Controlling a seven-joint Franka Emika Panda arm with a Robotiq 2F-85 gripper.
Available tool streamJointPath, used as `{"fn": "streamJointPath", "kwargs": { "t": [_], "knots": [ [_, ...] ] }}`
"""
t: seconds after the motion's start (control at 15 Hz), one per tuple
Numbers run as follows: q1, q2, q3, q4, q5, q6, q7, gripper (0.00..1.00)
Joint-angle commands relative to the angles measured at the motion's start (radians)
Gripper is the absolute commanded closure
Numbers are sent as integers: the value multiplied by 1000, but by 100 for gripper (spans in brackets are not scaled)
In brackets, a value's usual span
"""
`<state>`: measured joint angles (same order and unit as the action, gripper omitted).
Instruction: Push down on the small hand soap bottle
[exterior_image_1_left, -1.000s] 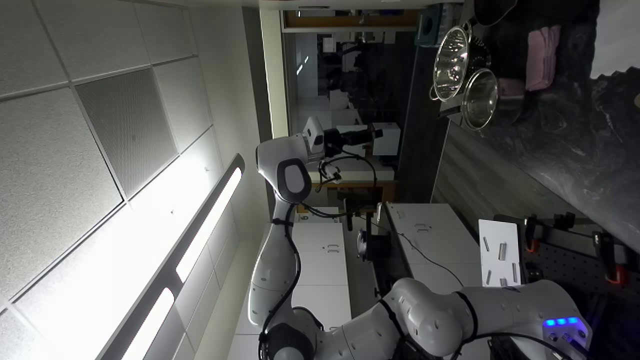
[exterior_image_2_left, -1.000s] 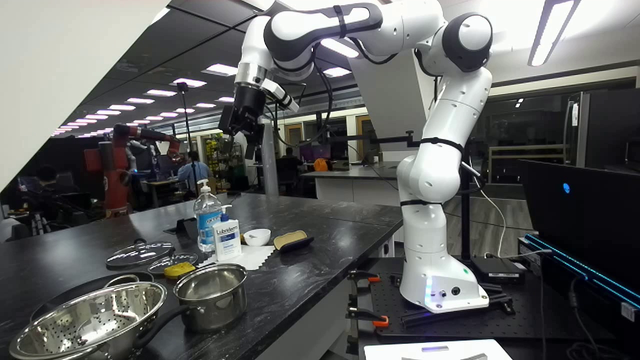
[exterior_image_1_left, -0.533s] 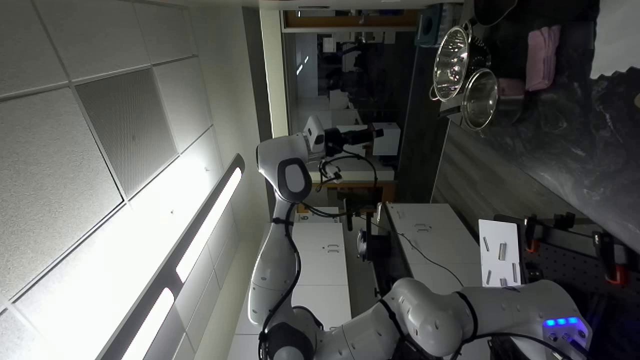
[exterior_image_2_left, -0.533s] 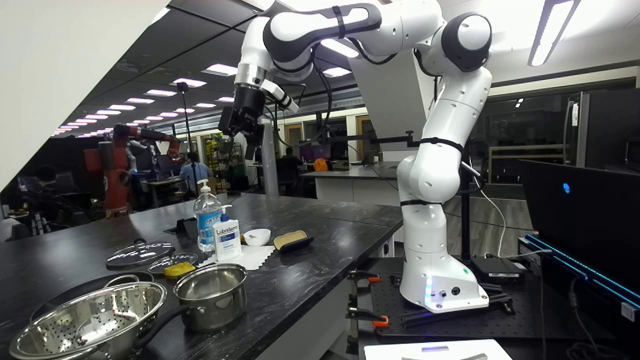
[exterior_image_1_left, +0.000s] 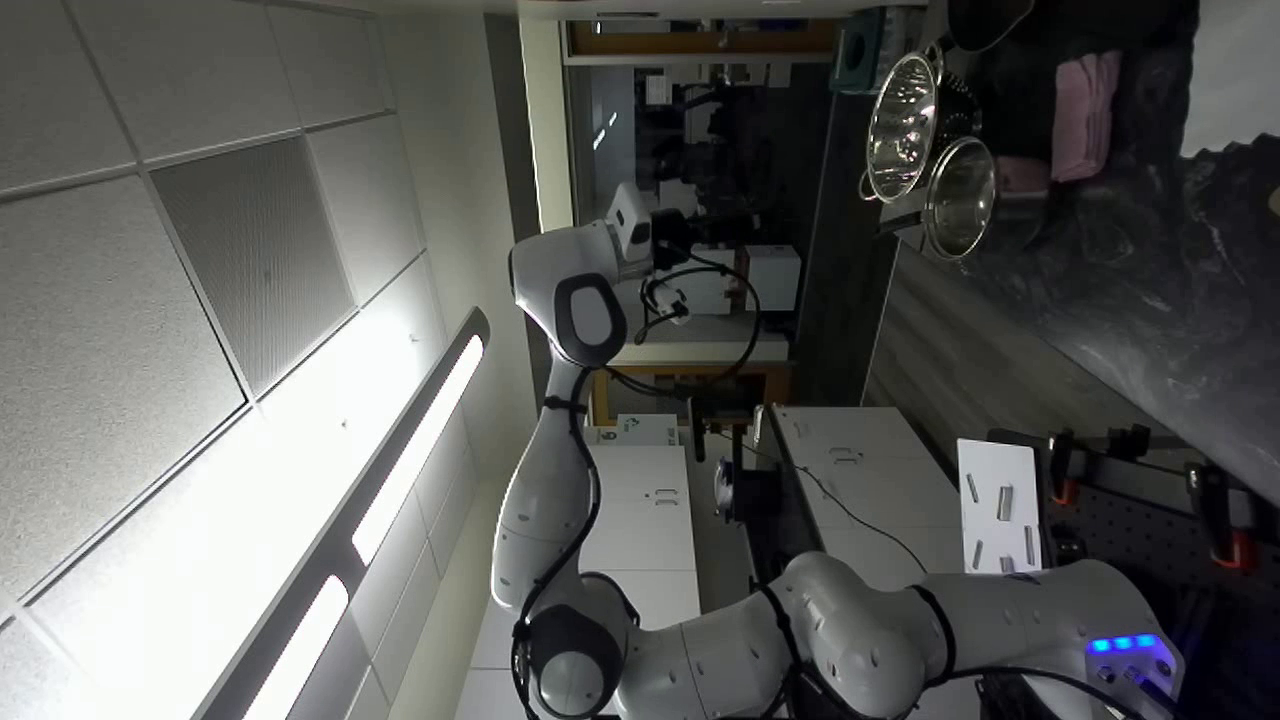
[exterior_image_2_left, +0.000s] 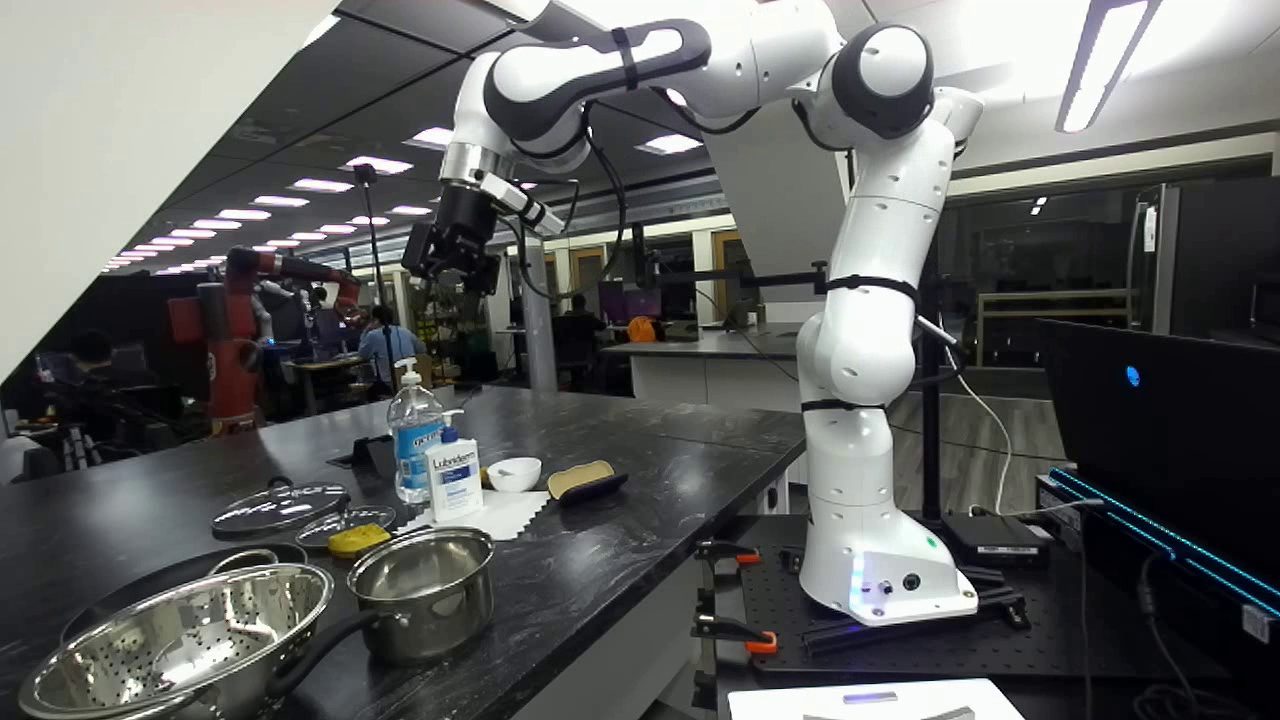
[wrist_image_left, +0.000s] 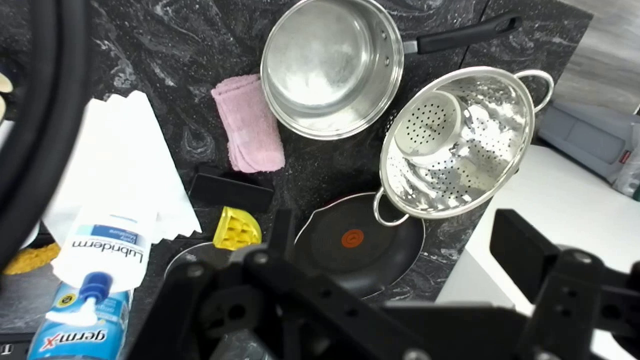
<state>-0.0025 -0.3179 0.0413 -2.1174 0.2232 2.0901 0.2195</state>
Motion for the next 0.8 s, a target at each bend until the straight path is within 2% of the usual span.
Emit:
{"fn": "streamJointPath", "kwargs": {
  "t": [0.0,0.73],
  "knots": [
    [-21,113,-18,122,-26,-3,31,0],
    [-71,293,-103,311,-15,-19,67,0]
  ]
}}
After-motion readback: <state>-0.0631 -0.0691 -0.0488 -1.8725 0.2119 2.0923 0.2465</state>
